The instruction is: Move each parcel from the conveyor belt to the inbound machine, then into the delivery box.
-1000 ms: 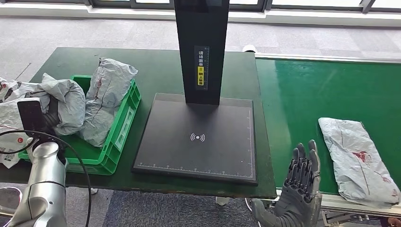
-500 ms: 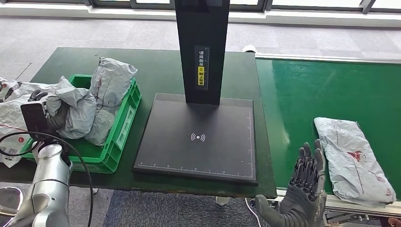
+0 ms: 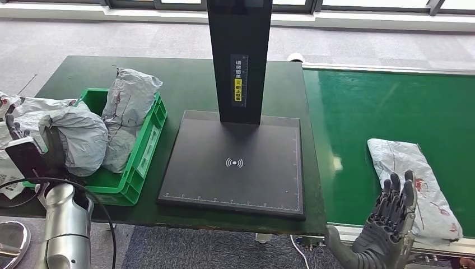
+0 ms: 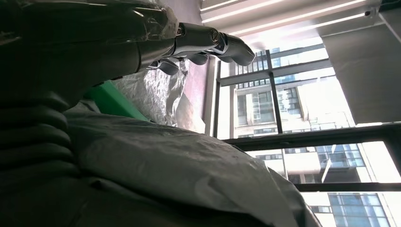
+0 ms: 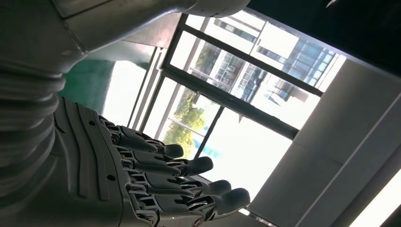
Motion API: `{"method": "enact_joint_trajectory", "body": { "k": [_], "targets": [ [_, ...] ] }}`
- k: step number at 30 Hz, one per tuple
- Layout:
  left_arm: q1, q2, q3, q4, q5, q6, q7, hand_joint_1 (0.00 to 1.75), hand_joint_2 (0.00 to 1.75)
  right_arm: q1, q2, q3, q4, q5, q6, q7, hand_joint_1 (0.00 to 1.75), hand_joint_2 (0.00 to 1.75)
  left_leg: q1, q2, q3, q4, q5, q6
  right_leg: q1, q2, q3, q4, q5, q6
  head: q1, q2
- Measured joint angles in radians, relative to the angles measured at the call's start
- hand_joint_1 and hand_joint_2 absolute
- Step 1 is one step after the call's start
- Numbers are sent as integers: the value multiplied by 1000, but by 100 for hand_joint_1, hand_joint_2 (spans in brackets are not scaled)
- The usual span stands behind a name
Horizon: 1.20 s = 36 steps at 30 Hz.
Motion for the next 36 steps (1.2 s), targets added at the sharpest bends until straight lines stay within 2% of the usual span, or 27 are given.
{"method": "enact_joint_trajectory", "body": {
  "k": [9, 15, 18, 23, 27, 32, 36],
  "targets": [
    [92, -49, 0, -191, 13, 159, -33, 0, 0, -13, 8, -28, 2, 25, -10, 0, 0, 175, 0, 0, 0, 0, 0, 0, 0, 0, 0, 0, 0, 0, 0, 0],
    [92, -52, -10, -214, -173, 229, 94, 0, 0, -15, 14, -46, 7, 32, -11, 0, 0, 175, 0, 0, 1, 0, 0, 0, 0, 0, 0, 0, 0, 0, 0, 0],
    [62, -45, -36, -171, -357, 233, 202, 0, 0, -15, 17, -48, 8, 38, -16, 0, 0, 175, 0, 0, 1, 0, 0, 0, 0, -1, 0, 0, 0, 0, 0, 0],
    [-64, -9, -106, 28, -609, 133, 369, 0, 0, -15, 17, -51, 8, 52, -11, 0, 0, 175, 0, -1, 1, 0, 2, -1, 0, -2, 1, 0, 1, -1, 0, 0],
    [-136, 13, -148, 154, -651, 125, 389, 0, 0, -14, 17, -54, 8, 56, -9, 0, 0, 175, 0, 3, 2, 0, 2, -1, 0, 1, 0, 0, 3, -2, 0, 0],
    [-168, 26, -167, 229, -657, 123, 390, 0, 0, -14, 17, -59, 8, 58, -8, 0, 0, 175, 0, 3, 1, 0, 2, -1, 0, 1, 0, 0, 3, -2, 0, 0],
    [-209, 38, -181, 299, -755, 105, 473, 0, 0, -17, 17, -60, 9, 58, 10, 0, 0, 175, 0, 2, 1, 0, 2, -1, 0, 1, -1, 0, 2, -2, 0, 0]
  ]
}}
